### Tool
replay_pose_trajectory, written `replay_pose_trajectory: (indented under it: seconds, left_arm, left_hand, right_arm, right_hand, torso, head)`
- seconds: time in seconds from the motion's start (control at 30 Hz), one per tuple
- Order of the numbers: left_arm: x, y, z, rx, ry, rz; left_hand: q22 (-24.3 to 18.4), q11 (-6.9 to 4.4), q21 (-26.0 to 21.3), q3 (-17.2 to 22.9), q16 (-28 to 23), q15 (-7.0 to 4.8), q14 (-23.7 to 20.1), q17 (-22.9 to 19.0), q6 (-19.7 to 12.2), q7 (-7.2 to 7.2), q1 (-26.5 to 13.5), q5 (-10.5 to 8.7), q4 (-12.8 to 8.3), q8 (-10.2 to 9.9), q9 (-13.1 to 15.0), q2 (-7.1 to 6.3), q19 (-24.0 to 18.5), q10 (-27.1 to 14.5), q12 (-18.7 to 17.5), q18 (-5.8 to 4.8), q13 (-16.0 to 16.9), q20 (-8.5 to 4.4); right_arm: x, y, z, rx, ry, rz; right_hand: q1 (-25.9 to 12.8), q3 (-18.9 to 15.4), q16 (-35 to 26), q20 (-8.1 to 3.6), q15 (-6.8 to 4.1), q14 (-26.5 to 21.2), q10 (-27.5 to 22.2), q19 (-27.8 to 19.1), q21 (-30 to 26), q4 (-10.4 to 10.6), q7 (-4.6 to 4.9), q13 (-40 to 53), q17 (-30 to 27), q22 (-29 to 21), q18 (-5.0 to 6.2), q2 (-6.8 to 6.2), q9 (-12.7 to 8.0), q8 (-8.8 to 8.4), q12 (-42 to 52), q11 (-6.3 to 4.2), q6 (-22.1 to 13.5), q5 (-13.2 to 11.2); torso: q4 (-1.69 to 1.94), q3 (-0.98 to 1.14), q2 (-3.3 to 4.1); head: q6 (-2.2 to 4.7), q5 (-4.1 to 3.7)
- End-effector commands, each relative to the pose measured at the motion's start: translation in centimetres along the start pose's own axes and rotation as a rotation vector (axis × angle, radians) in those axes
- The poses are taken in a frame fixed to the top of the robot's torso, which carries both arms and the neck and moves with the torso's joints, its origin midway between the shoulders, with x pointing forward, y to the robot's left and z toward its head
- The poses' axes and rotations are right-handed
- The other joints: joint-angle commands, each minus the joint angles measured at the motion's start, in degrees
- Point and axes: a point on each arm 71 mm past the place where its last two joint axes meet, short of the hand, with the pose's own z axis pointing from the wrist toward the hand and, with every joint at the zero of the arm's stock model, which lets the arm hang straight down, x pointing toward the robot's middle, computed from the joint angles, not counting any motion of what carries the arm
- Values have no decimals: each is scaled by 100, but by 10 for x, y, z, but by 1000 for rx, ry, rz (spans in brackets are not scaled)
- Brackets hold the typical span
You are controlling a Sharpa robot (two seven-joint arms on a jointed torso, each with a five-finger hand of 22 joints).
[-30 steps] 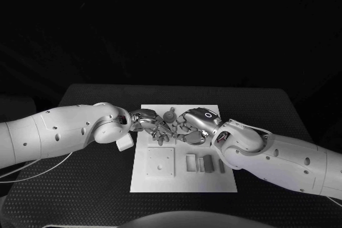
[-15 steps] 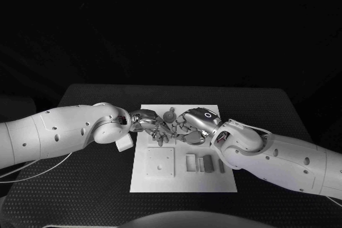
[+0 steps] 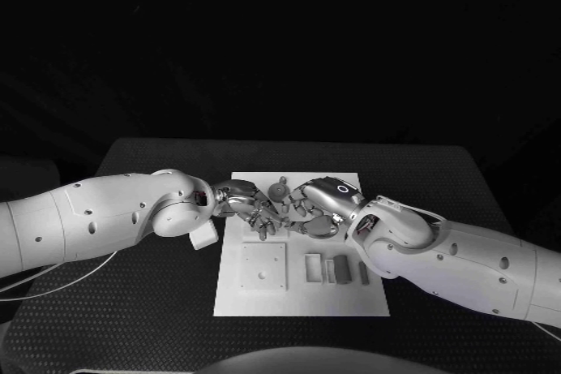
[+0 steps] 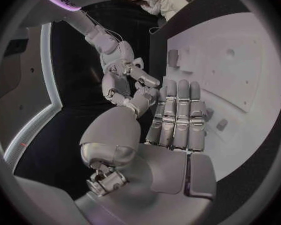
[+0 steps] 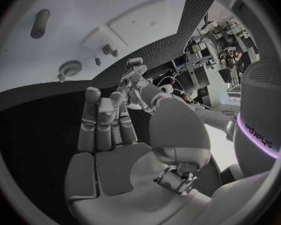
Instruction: Assemble the parts on the task board
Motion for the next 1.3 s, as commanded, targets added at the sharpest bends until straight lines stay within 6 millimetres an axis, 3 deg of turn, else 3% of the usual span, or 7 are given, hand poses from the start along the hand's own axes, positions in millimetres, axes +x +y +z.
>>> replay_pose_trajectory:
  seconds: [0.03,0.27,0.33,0.67,1.0,1.07,1.3]
  left_arm:
    - [-1,-2,0,20,-24,6]
    - [-3,-2,-1,27,-47,5]
    - [-3,-2,-1,32,-53,5]
    - [-6,-5,-3,89,-87,-37]
    - [-6,-9,-2,136,-101,-88]
    - [-6,-9,-1,144,-103,-103]
    - [-3,-12,0,167,-102,-133]
  left_hand:
    - [12,1,22,53,4,-41,25,11,89,-30,46,38,10,42,101,-19,3,55,15,32,10,-34]
    - [35,3,24,215,7,-50,46,49,79,-31,58,37,65,64,178,-83,21,61,34,24,43,-47]
    - [39,3,23,238,8,-51,48,55,78,-31,60,37,72,67,190,-92,22,62,38,23,49,-48]
    - [55,-2,22,322,10,-57,55,81,78,-31,61,38,99,83,240,-124,24,67,54,17,75,-53]
    - [59,-4,12,358,8,-59,51,95,74,-32,57,39,111,87,264,-131,7,63,59,8,88,-52]
    - [60,-4,12,363,9,-60,53,98,74,-32,57,40,112,88,268,-132,7,65,61,7,91,-53]
    - [64,-6,11,375,11,-63,56,106,74,-30,53,40,117,91,280,-132,6,69,68,4,99,-55]
  right_arm:
    - [-2,0,-1,-10,-25,57]
    - [-6,-13,-7,37,-49,225]
    - [-6,-21,-10,77,-53,327]
    - [-2,-58,-23,273,-53,862]
    - [6,-61,-20,303,-4,1102]
    - [6,-59,-19,295,3,1110]
    - [8,-53,-16,281,26,1122]
  right_hand:
    - [-11,-25,-64,10,79,-47,-91,-79,-50,11,61,-147,-37,24,25,-102,-34,-64,-207,44,-129,17]
    - [-25,115,-281,80,442,-188,-484,-273,-187,17,307,-1745,-264,-15,-26,-337,-138,-40,-2219,430,-441,13]
    - [-10,158,-288,99,668,-163,-446,-265,-202,38,345,-2338,-336,-26,-33,-355,-169,-29,-2885,648,-500,18]
    - [165,263,-265,124,689,-9,-240,-239,-272,18,330,-3038,-499,-85,-24,37,-187,7,-3585,688,-458,20]
    - [288,570,-465,181,695,-68,-232,-339,-446,19,303,-3539,-738,-186,-50,774,-260,-54,-4112,698,-647,19]
    - [289,634,-510,189,690,-45,-203,-337,-467,13,296,-3632,-802,-201,-50,796,-277,-41,-4201,692,-677,23]
    - [300,607,-523,182,673,37,-131,-271,-469,5,280,-3790,-881,-216,-23,555,-300,-30,-4344,675,-722,19]
  torso:
    - [4,-3,-2]
    - [1,0,-1]
    - [3,-1,-1]
    - [-5,0,-3]
    - [-1,4,-5]
    - [0,2,-7]
    - [-2,2,-1]
  head:
    - [-3,9]
    - [23,11]
    - [16,17]
    - [39,22]
    - [59,-23]
    - [64,-25]
    - [80,-36]
